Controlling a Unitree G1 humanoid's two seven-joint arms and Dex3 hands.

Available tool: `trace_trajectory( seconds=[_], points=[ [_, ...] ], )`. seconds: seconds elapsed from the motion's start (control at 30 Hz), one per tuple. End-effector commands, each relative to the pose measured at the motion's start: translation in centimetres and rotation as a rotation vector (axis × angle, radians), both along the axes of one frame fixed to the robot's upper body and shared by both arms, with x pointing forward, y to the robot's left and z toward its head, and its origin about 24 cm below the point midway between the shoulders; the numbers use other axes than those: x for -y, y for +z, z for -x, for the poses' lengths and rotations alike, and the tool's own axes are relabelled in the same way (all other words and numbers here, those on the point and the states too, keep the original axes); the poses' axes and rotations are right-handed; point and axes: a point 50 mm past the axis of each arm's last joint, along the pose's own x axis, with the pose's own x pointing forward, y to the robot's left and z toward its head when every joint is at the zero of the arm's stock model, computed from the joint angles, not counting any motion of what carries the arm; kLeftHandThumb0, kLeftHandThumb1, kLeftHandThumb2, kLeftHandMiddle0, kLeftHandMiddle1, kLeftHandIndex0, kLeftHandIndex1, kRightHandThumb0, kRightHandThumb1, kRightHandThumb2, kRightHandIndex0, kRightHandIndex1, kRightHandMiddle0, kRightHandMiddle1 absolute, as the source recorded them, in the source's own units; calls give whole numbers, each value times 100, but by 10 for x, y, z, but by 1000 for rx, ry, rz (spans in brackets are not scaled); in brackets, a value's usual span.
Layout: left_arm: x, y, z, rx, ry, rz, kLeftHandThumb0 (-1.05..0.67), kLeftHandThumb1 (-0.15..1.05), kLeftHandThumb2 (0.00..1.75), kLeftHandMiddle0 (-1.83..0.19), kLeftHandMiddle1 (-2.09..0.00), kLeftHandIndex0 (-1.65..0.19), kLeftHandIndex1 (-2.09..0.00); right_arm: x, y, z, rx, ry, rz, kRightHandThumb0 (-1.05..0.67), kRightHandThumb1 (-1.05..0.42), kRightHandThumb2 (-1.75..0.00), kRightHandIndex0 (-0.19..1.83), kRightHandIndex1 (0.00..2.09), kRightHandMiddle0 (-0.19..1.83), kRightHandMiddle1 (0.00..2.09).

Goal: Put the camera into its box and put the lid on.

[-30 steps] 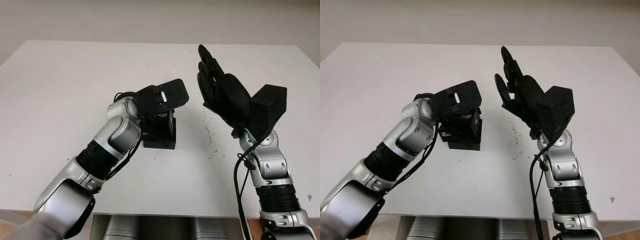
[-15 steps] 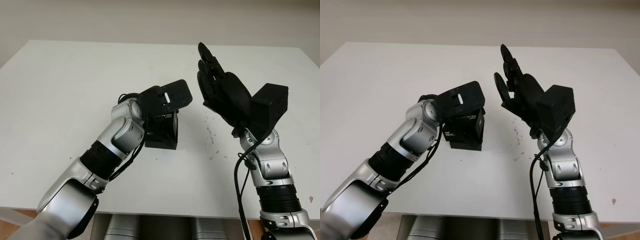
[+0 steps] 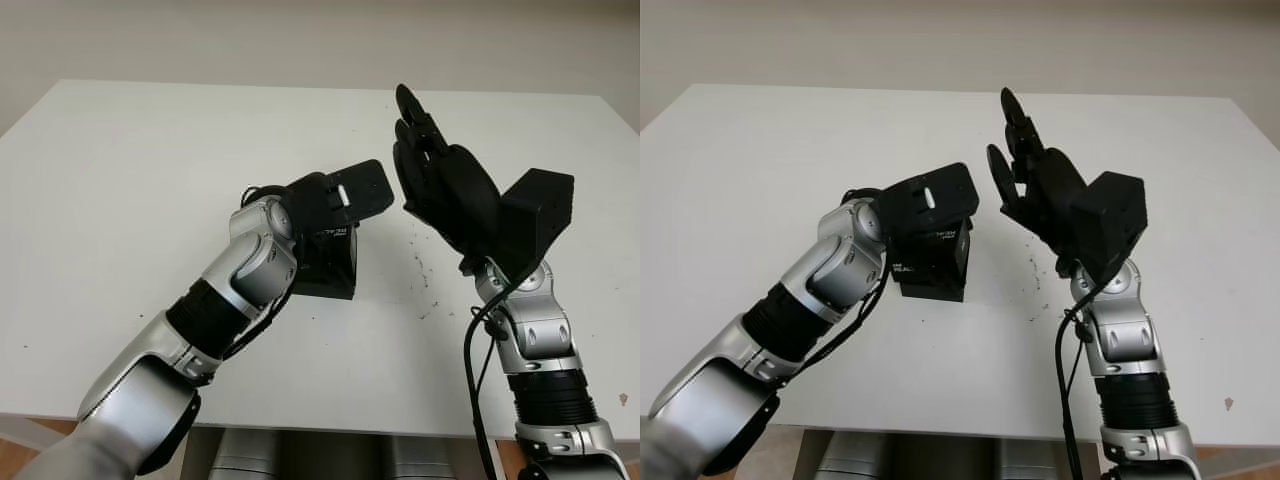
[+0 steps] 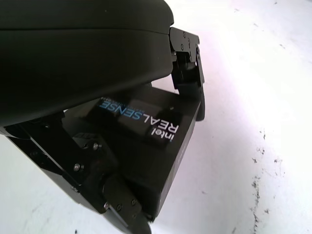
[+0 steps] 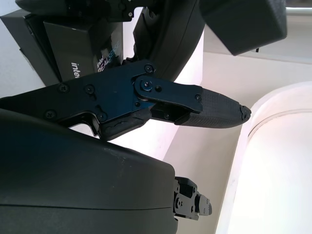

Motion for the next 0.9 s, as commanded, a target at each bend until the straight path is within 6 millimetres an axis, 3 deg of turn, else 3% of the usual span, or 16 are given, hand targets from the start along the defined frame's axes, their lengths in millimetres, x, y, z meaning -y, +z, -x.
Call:
trace_trajectory(
  seconds=[0.0, 0.03, 0.1, 0.23, 0.37, 0.43, 0.6, 0.67, 0.7, 0.87],
  points=[
    [23, -20, 17, -127, -103, 22, -39, 103, 8, 16, -126, 15, -151, 1, 2, -1, 12, -3, -16, -81, -105, -61, -17, 6, -13, 6],
    [25, -19, 19, -141, -114, 22, -42, 104, 12, 18, -112, 17, -121, 1, 1, -1, 11, -4, -16, -81, -105, -61, -17, 6, -13, 6],
    [26, -19, 23, -161, -129, 36, -43, 105, 16, 19, -108, 19, -101, 1, 2, -1, 13, -1, -9, -82, -105, -60, -17, 6, -13, 6],
    [28, -20, 28, -188, -151, 46, -48, 105, 23, 19, -137, 19, -110, 2, 2, -1, 4, -9, 3, -81, -105, -62, -17, 6, -13, 6],
    [27, -20, 29, -198, -160, 36, -48, 105, 27, 19, -135, 19, -98, 2, 3, 0, 12, -10, 3, -81, -105, -61, -17, 6, -13, 6],
    [27, -19, 30, -205, -168, 18, -48, 105, 28, 19, -111, 19, -82, 2, 3, 0, 15, -7, 2, -80, -105, -62, -17, 6, -13, 6],
    [25, -17, 31, -169, -255, -86, -49, 105, 32, 19, -88, 19, -70, 1, 4, 0, 10, -12, -4, -80, -105, -61, -17, 5, -13, 6],
    [23, -18, 33, -119, -301, -125, -50, 105, 30, 19, -22, 19, -20, 1, 4, 0, 10, -14, 1, -79, -105, -61, -17, 6, -13, 6],
    [23, -18, 34, -91, -332, -156, -50, 105, 29, 19, -11, 19, -10, 2, 4, 0, 11, -12, 2, -79, -105, -62, -17, 6, -13, 6],
    [24, -18, 37, -25, -420, -269, -53, 105, 33, 19, 0, 19, 0, 2, 5, 1, 5, -23, -5, -80, -105, -60, -16, 6, -12, 6]
  ],
)
